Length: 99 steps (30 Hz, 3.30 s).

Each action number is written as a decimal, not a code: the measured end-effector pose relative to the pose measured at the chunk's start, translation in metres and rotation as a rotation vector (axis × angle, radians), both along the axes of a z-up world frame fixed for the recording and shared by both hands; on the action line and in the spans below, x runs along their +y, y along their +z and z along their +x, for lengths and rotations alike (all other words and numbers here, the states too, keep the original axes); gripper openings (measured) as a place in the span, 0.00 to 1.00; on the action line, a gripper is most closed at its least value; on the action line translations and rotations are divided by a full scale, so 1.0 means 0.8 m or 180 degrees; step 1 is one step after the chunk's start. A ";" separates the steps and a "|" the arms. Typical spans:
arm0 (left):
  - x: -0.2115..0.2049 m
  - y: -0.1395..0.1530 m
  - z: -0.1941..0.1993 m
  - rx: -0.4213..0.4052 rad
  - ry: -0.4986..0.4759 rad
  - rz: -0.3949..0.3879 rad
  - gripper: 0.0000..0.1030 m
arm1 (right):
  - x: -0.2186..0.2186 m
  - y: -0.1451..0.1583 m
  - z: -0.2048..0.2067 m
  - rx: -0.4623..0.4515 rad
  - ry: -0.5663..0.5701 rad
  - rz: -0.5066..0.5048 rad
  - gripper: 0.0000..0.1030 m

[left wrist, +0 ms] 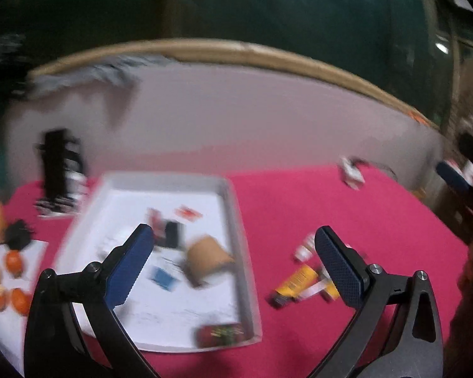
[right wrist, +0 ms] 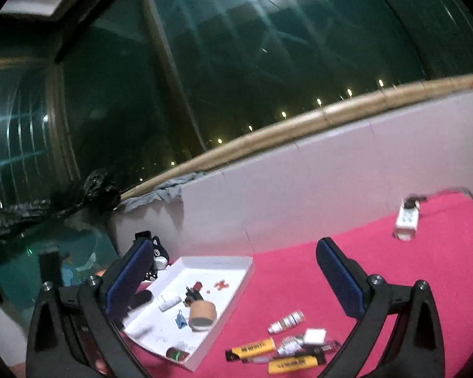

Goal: Organize rigid objects
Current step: 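Withdraw both tools from the tray toward the yellow lighters and pen, then grasp the yellow lighter with the left gripper, then grasp the black pen with the right gripper while the left gripper holds the lighter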

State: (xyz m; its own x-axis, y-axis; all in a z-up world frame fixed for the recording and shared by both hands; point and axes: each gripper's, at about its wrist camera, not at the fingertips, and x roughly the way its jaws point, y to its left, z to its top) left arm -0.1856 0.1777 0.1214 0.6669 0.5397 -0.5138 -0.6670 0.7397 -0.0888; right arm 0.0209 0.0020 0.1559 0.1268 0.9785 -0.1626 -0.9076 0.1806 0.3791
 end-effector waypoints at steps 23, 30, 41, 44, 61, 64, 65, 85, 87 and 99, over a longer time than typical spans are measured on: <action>-0.026 -0.135 0.176 0.1216 -0.0982 -0.0694 1.00 | -0.073 -0.066 0.091 0.0601 -0.0255 -0.0091 1.00; -0.113 -0.123 0.153 0.0897 -0.1872 -0.1070 1.00 | -0.082 -0.079 0.105 0.0749 -0.0304 -0.0086 1.00; -0.054 -0.097 0.142 0.0761 -0.0561 -0.0690 1.00 | -0.095 -0.087 0.117 0.0898 -0.0401 -0.0038 1.00; -0.040 -0.106 0.166 0.1002 -0.0380 -0.0506 1.00 | -0.092 -0.092 0.118 0.0960 -0.0383 -0.0074 1.00; -0.098 -0.142 0.098 0.1632 -0.0510 0.0037 0.99 | -0.103 -0.094 0.123 0.1052 -0.0408 -0.0005 1.00; -0.096 -0.141 0.104 0.1563 -0.0579 0.0042 0.93 | -0.101 -0.094 0.121 0.1065 -0.0367 -0.0031 1.00; -0.095 -0.140 0.106 0.1557 -0.0605 0.0058 0.91 | -0.101 -0.093 0.119 0.1041 -0.0363 -0.0041 1.00; -0.103 -0.132 0.084 0.0972 -0.0770 -0.0365 0.23 | -0.036 -0.147 0.044 0.0160 -0.0546 -0.1975 1.00; -0.100 -0.128 0.081 0.0892 -0.0745 -0.0378 0.23 | -0.023 -0.149 0.032 -0.0019 -0.0509 -0.2051 0.97; -0.088 -0.109 0.053 0.0618 -0.0663 -0.0369 0.23 | 0.022 -0.179 -0.001 -0.0357 -0.0303 -0.2461 0.50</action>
State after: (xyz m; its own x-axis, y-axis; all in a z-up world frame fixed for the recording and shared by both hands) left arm -0.1430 0.1071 0.0338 0.6403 0.3319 -0.6927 -0.5149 0.8547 -0.0664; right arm 0.0198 0.0196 0.0130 0.2604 0.5771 -0.7740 -0.9004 0.4346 0.0212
